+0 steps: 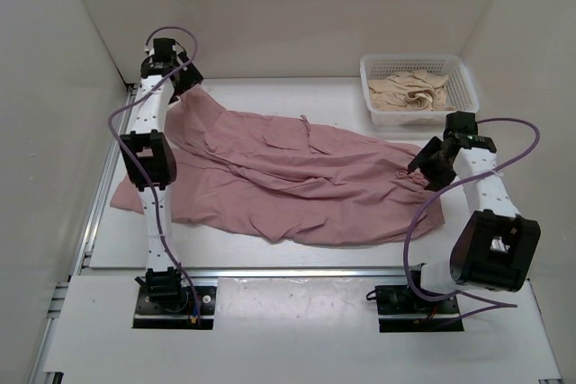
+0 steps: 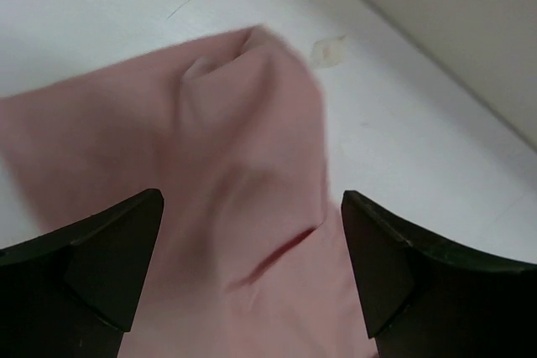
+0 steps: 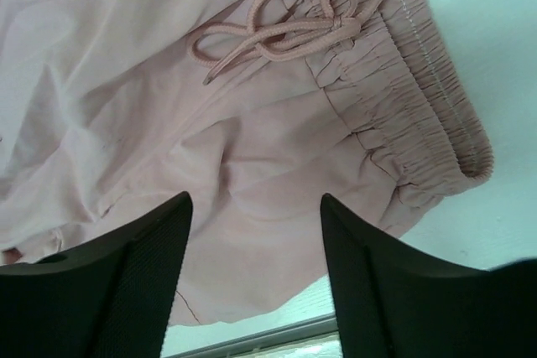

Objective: Fold and stack the trousers
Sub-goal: Flatten the trousers out

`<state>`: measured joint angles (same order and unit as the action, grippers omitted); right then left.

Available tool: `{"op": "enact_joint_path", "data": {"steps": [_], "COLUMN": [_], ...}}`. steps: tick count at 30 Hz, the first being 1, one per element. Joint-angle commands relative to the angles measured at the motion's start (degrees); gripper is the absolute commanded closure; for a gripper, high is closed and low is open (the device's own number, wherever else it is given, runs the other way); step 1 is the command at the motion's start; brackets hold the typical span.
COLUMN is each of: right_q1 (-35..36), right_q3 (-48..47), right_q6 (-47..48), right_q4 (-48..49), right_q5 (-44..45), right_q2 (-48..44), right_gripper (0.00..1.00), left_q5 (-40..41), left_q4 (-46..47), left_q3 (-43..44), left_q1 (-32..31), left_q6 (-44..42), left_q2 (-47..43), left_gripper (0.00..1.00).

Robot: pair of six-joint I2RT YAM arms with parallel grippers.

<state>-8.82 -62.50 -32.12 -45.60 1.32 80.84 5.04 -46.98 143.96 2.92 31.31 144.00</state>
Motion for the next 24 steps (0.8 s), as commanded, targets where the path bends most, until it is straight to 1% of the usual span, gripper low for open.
{"op": "enact_joint_path", "data": {"steps": [1,2,3,4,5,6,7,9,11,12,13,14,15,16,17,18,19,20,21,22,23,24], "right_q1": [0.29,0.29,0.29,0.29,0.29,0.29,0.29,-0.23,-0.23,-0.23,-0.23,-0.23,-0.23,-0.23,-0.23,-0.23,-0.23,-0.23,-0.23,-0.23,-0.23,-0.23], "right_q3": [-0.7,0.0,0.01,0.88,1.41,2.02,2.99,4.83,6.59,7.47,9.13,9.85,10.38,10.38,10.38,10.38,10.38,9.77,9.77,9.77,9.77,9.77], "right_q6": [0.21,0.21,0.21,0.21,0.21,0.21,0.74,1.36,1.88,1.88,1.88,1.88,1.88,1.88,1.88,1.88,1.88,1.88,1.88,1.88,1.28,1.27], "right_q4": [-2.29,-3.08,-3.61,-4.14,-4.84,-5.37,-5.89,-6.6,-7.13,-7.13,-7.13,-6.52,-6.51,-6.51,-6.51,-6.51,-6.51,-6.51,-6.51,-6.51,-6.51,-6.51], "right_q5": [0.44,0.44,0.44,0.44,1.13,1.14,1.14,1.14,-0.51,-1.23,-1.93,-2.55,-3.07,-3.6,-3.61,-3.61,-3.61,-3.61,-3.09,-3.08,-2.38,-2.38], "right_q2": [-6.81,-8.05,-10.67,-12.18,-13.76,-15.43,-18.67,-23.15,-27.02,-28.01,-28.89,-29.42,-29.94,-29.95,-29.95,-29.95,-29.95,-29.95,-29.95,-29.95,-29.95,-29.08], "right_gripper": [0.31,0.25,0.23,0.23,0.21,0.19,0.19,0.19,0.19,0.19,0.19,0.19,0.19,0.19,0.19,0.19,0.19,0.19,0.19,0.19,0.19,0.19], "left_q5": [0.58,2.33,3.21,3.83,3.84,3.84,3.32,2.0,1.3,1.29,1.29,1.29,1.29,1.29,0.51,-1.33,-1.35,-1.35,-1.35,-1.35,-1.96,-1.96], "left_q4": [-0.03,-1.0,-1.62,-2.23,-2.24,-2.85,-3.37,-3.38,-3.38,-3.38,-2.86,-2.85,-2.85,-2.85,-2.85,-3.64,-5.04,-6.53,-7.94,-10.91,-10.94,-11.46], "left_q3": [-9.45,-16.8,-20.7,-24.74,-28.87,-36.74,-40.56,-48.73,-51.58,-52.11,-51.24,-50.02,-48.35,-44.42,-42.03,-39.14,-32.58,-29.12,-25.52,-18.96,-16.37,-13.99], "left_q1": [2.61,3.23,3.23,4.02,4.55,5.94,6.66,7.97,7.98,7.98,7.98,7.98,7.98,7.98,7.98,7.98,7.98,7.98,7.98,7.98,7.98,7.98], "left_q6": [-1.07,-1.08,-1.08,-1.08,-1.6,-1.6,-1.6,-2.39,-3.53,-4.15,-4.67,-4.68,-5.38,-6.08,-6.61,-7.13,-7.14,-7.14,-7.14,-6.62,-6.61,-6.0], "left_q2": [-20.37,-23.56,-26.73,-32.94,-35.96,-38.77,-43.93,-47.66,-49.35,-49.35,-47.0,-45.15,-42.87,-40.41,-34.73,-31.62,-28.46,-22.16,-19.06,-16.15,-13.6,-9.14], "left_gripper": [0.0,0.0,0.0,0.0,0.0,0.0,0.0,0.0,0.0,0.05,0.15,0.27,0.62,0.73,0.76,0.76,0.7,0.66,0.61,0.56,0.28,0.19]}}
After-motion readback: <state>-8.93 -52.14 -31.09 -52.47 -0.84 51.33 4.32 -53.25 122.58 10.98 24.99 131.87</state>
